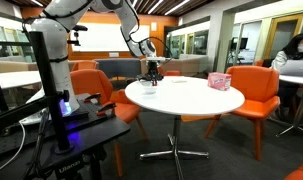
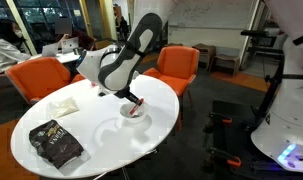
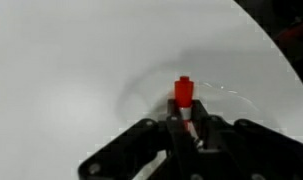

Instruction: Remove the marker from the bowl and place it on the table

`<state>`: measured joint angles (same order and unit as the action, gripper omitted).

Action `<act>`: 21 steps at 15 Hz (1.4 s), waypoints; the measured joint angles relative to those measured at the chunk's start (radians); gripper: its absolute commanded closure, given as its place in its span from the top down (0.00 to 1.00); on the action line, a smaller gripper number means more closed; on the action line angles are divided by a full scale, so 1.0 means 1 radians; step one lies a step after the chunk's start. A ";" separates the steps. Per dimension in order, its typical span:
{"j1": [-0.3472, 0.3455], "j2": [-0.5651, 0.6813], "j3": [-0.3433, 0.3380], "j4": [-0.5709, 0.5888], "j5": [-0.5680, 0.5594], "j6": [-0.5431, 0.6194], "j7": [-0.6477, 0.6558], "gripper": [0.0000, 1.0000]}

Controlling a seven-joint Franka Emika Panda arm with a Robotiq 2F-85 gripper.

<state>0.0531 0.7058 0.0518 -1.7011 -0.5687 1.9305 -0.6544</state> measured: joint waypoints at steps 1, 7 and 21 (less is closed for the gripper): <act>0.000 -0.003 0.000 0.000 0.000 0.000 0.009 0.05; 0.002 -0.074 0.017 -0.011 0.001 0.001 0.015 0.05; 0.031 -0.161 0.137 -0.115 0.056 0.106 -0.059 0.05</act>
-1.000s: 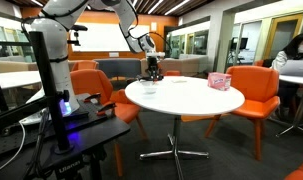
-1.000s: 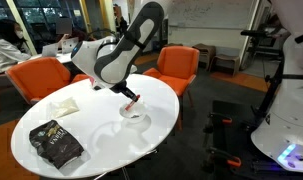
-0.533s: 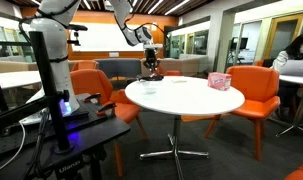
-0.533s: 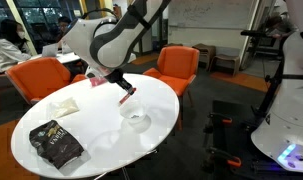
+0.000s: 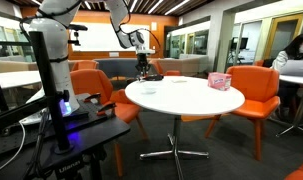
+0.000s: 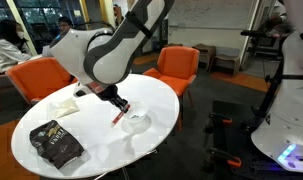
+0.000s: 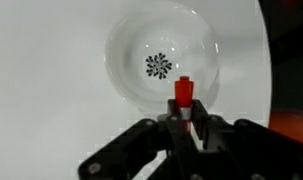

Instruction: Remove the marker from the bowl and place it on the table

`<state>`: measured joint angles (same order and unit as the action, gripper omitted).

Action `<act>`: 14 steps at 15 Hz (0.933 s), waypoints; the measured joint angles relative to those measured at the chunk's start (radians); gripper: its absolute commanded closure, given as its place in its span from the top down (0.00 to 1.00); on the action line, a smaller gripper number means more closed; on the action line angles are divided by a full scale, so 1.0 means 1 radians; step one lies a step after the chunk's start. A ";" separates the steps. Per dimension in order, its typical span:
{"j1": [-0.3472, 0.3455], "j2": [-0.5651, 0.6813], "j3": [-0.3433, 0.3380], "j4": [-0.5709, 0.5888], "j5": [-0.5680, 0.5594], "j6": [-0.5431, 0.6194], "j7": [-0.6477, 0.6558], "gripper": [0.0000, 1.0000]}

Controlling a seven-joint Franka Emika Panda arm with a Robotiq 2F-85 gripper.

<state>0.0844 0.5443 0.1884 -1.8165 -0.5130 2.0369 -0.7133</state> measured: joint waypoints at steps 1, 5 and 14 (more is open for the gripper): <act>0.010 0.004 0.002 -0.013 0.000 0.021 0.013 0.05; 0.041 0.001 0.005 -0.079 0.001 0.075 0.095 0.05; 0.048 -0.050 -0.004 -0.196 0.111 0.158 0.379 0.05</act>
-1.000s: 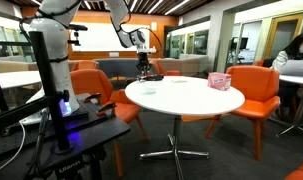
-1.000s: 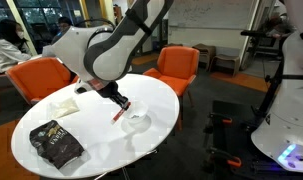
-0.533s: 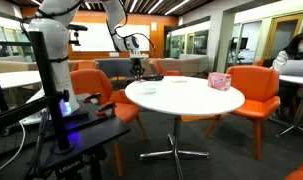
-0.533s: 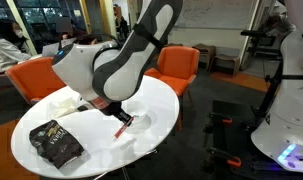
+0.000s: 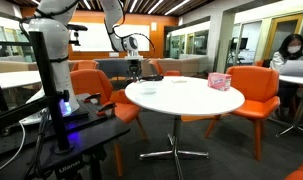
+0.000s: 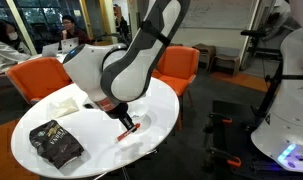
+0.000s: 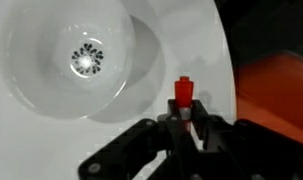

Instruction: Remove the marker from the bowl and place it on the table

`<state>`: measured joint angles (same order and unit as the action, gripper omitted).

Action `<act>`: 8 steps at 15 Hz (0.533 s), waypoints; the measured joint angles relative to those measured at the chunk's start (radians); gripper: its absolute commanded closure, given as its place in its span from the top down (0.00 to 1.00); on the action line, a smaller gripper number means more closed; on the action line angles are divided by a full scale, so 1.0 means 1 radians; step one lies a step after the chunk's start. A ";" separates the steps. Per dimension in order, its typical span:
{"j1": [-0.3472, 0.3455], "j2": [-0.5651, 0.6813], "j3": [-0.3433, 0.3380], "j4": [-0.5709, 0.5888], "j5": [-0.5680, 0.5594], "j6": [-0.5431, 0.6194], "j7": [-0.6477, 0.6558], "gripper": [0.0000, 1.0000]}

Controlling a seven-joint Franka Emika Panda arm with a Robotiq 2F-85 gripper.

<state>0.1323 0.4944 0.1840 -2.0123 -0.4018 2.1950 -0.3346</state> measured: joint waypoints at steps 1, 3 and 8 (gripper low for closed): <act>-0.001 -0.001 -0.003 -0.012 0.000 0.015 0.010 0.05; -0.001 -0.002 -0.010 -0.037 0.000 0.052 0.024 0.05; 0.000 -0.003 -0.026 -0.073 -0.005 0.115 0.027 0.52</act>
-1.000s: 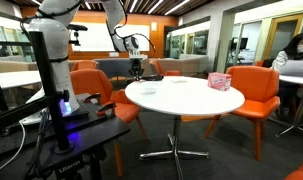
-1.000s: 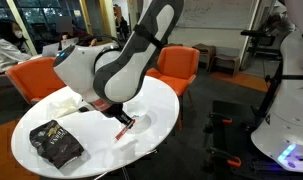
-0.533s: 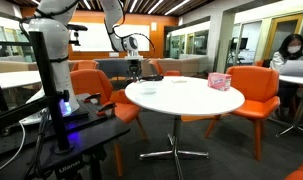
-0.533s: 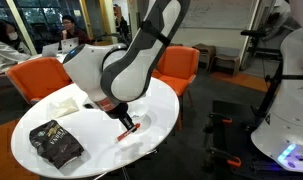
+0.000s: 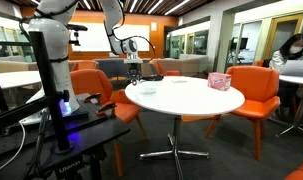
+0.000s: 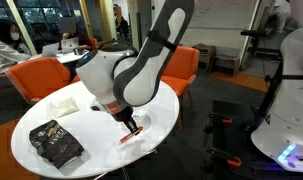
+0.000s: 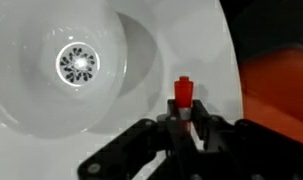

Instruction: Remove the marker from the bowl and place it on the table

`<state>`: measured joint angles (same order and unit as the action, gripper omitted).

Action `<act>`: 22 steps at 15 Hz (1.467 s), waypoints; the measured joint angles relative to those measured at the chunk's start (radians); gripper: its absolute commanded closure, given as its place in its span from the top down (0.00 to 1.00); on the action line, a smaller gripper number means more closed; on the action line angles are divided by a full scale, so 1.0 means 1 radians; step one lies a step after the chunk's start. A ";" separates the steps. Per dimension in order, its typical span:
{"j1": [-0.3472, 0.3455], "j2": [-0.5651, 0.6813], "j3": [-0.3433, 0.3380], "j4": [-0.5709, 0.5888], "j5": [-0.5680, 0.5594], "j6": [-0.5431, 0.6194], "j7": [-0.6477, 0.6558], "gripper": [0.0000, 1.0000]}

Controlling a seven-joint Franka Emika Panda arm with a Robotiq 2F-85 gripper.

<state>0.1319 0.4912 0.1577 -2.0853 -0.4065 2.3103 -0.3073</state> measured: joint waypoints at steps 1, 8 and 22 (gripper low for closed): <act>0.000 0.000 -0.002 -0.003 -0.001 0.007 0.000 0.59; 0.002 -0.006 -0.002 -0.009 -0.001 0.026 0.000 1.00; 0.005 -0.260 0.040 -0.110 0.125 0.018 -0.067 1.00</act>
<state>0.1364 0.2316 0.1977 -2.1957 -0.2816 2.3279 -0.3746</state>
